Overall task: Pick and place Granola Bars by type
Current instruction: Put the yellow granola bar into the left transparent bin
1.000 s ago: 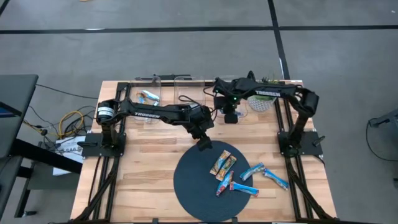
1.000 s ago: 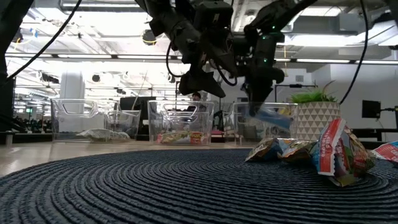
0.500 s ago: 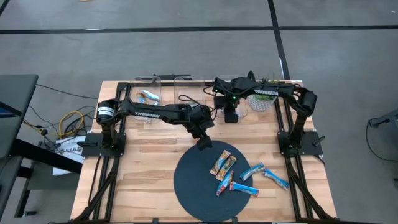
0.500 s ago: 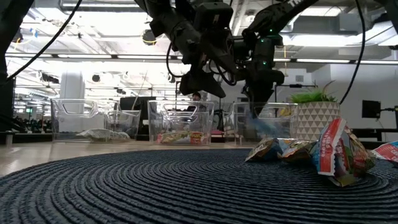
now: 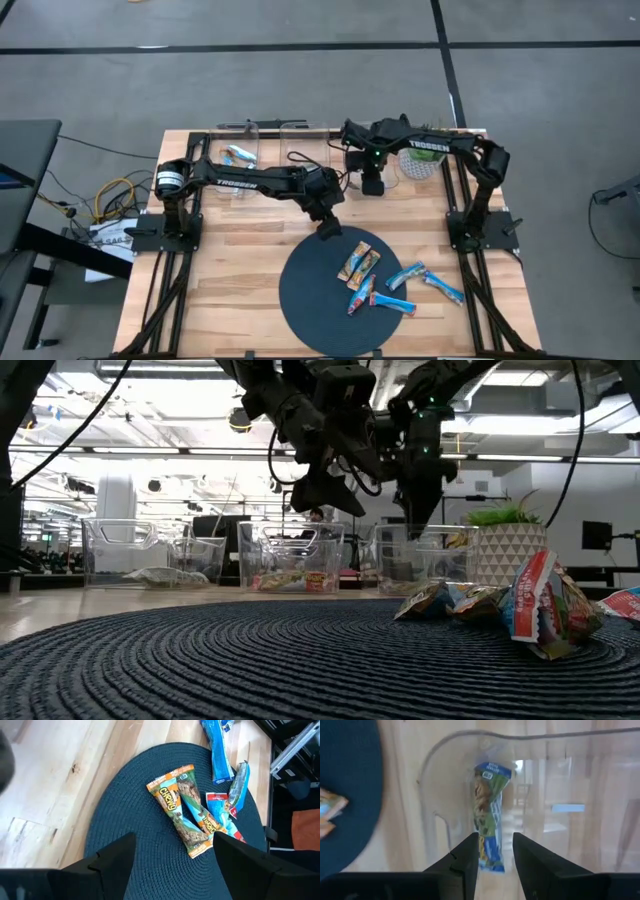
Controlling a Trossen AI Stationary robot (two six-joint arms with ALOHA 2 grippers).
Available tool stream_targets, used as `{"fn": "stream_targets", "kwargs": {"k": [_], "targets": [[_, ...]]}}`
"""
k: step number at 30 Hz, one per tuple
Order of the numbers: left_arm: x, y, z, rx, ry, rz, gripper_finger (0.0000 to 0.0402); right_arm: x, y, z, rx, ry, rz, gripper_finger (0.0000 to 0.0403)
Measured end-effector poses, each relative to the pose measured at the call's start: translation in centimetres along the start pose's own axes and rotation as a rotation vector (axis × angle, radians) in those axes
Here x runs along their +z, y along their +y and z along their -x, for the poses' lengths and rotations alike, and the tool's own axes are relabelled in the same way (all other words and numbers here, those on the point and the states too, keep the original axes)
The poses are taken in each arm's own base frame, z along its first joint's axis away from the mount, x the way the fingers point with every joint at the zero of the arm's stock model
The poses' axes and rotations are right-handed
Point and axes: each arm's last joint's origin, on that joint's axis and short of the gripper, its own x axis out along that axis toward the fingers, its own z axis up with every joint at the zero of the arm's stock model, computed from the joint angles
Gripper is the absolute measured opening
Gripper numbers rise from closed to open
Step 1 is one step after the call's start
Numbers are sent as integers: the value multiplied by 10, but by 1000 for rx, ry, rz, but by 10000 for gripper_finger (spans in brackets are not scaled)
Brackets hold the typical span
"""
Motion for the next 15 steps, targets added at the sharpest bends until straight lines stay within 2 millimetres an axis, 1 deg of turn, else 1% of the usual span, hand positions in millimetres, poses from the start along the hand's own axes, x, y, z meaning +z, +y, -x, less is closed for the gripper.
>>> {"fn": "stream_targets", "kwargs": {"k": [5, 8, 11, 15], "targets": [[1, 0, 0, 7, -9, -2, 261, 9, 2, 30, -5, -18, -52, 113], [1, 0, 0, 7, -13, -3, 261, 9, 9, 49, -10, -36, -69, 113], [1, 0, 0, 6, -13, -11, 261, 2, 21, 67, -14, -71, -88, 113], [1, 0, 0, 5, -12, -13, 261, -19, 41, 89, 1, -138, -124, 113]]}}
